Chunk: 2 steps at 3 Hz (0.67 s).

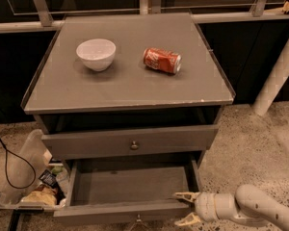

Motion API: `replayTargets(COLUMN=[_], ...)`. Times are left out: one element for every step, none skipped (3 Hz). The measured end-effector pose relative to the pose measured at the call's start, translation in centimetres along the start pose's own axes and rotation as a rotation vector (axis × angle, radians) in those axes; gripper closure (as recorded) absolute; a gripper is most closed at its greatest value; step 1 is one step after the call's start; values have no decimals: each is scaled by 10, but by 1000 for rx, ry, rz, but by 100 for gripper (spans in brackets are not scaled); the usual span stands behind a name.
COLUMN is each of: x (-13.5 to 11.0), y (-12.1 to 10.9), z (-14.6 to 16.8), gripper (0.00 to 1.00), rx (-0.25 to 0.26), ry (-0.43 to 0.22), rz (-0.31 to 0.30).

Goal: Open middle drawer

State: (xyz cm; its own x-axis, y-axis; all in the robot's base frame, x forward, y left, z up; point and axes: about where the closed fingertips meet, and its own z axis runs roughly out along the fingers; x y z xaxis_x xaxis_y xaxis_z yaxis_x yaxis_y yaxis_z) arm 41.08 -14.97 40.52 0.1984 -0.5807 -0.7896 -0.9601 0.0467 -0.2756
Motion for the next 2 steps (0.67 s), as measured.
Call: replayTargets(x=[0,0], y=[0,0], z=[0,0], gripper=[0,0], rx=[0,0], ry=[0,0], rz=[0,0])
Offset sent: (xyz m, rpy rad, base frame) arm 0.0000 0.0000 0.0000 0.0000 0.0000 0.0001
